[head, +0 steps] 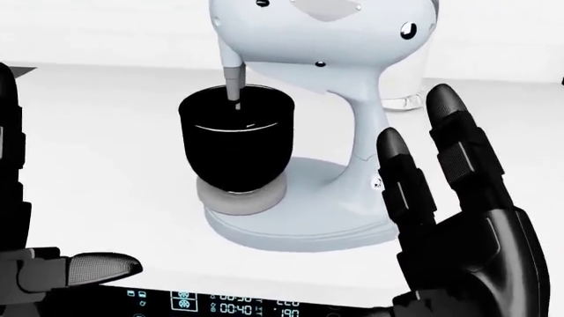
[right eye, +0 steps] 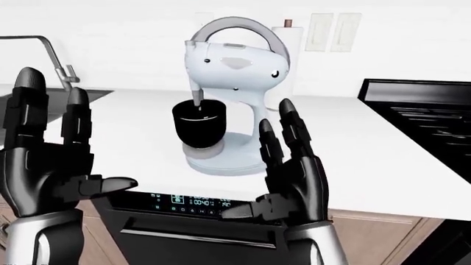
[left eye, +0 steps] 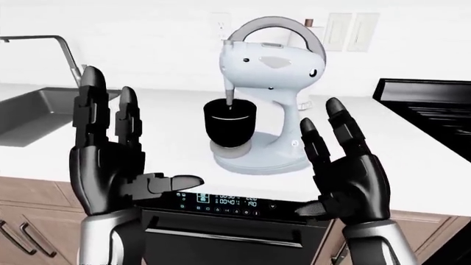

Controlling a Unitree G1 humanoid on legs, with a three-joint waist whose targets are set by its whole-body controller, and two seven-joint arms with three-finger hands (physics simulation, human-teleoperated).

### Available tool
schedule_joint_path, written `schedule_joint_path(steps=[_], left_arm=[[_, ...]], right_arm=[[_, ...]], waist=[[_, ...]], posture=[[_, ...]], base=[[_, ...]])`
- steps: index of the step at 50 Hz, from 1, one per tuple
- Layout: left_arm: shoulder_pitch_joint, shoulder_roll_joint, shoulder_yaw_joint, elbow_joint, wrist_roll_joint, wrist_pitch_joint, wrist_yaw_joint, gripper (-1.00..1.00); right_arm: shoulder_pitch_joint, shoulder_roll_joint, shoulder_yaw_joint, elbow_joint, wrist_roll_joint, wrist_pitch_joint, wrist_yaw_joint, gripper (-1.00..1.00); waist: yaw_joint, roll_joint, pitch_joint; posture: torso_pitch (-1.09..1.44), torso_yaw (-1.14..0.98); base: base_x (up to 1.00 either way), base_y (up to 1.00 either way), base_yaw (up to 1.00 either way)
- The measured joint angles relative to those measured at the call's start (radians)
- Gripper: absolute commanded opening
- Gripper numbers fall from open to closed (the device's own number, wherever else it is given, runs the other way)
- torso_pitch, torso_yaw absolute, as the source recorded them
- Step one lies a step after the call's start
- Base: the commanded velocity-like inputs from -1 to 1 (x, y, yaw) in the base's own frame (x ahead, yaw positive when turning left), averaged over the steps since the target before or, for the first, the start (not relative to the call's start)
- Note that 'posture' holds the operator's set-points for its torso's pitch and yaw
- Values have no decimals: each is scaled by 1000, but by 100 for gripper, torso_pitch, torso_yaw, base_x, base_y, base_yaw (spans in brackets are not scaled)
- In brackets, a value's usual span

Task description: Open the stand mixer head.

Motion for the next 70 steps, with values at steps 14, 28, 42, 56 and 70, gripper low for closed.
schedule_joint_path(steps=[14,28,42,56,70], left_arm=[[-9,5,7,-3,-4,6,7,100],[-9,5,6,-4,-4,7,8,100],[-10,4,6,-6,-4,10,8,100],[-10,5,9,-16,-9,16,11,100],[-13,8,16,-32,-15,29,17,100]], right_arm=[[55,5,36,42,-69,-53,49,100],[129,12,28,48,-101,-98,80,100],[133,12,23,72,-121,-69,50,100],[91,13,6,3,-78,85,-30,100],[60,20,-11,16,-79,157,-63,100]], waist=[[1,2,-3],[-1,2,-4],[0,2,-2],[3,-1,-2],[6,0,-2]], posture=[[-38,0],[-38,0],[-38,0],[-38,0],[-38,0]], base=[[0,0,0],[0,0,0],[0,0,0],[0,0,0],[0,0,0]])
